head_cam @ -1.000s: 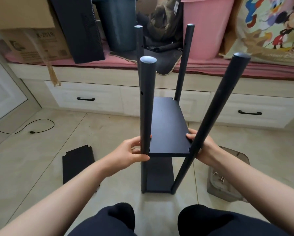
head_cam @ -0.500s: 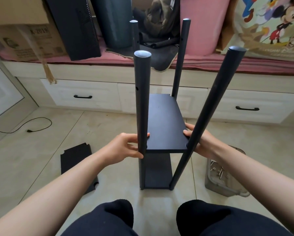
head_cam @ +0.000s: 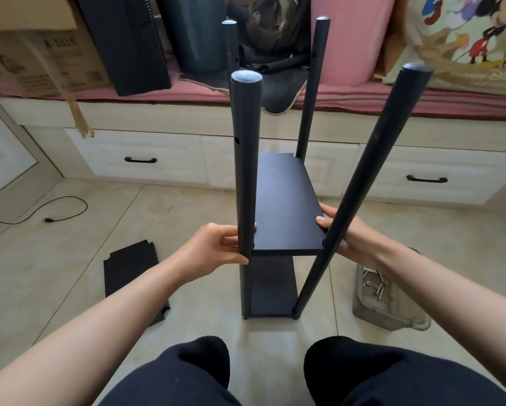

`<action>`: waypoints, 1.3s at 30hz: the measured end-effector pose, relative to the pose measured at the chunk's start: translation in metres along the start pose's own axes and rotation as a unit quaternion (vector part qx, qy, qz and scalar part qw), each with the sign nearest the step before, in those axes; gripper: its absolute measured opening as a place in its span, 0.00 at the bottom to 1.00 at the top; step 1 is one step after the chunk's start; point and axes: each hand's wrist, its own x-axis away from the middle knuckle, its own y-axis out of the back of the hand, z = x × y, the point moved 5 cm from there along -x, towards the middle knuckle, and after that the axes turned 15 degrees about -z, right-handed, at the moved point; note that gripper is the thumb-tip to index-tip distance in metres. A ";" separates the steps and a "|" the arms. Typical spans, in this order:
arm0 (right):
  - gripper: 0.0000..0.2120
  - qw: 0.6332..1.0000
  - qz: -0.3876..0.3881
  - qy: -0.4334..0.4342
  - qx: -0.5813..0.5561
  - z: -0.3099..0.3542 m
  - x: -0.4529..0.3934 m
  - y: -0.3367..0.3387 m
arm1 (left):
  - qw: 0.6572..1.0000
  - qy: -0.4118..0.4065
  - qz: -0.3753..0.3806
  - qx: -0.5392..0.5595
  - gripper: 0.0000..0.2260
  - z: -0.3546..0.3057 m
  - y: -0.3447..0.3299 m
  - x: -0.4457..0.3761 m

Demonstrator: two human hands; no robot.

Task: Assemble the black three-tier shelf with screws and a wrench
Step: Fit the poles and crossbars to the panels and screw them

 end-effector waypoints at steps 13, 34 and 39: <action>0.10 0.991 -0.122 -0.057 -0.022 -0.013 0.001 -0.003 | 0.977 0.002 -0.073 -0.198 0.29 0.002 0.004 0.015; 0.14 0.988 -0.102 0.021 0.115 0.009 -0.005 -0.021 | 0.817 0.314 -0.237 0.421 0.18 -0.019 -0.120 0.010; 0.13 0.992 -0.086 0.009 0.096 -0.001 -0.009 -0.005 | 0.817 0.292 -0.255 0.427 0.19 -0.014 -0.124 0.010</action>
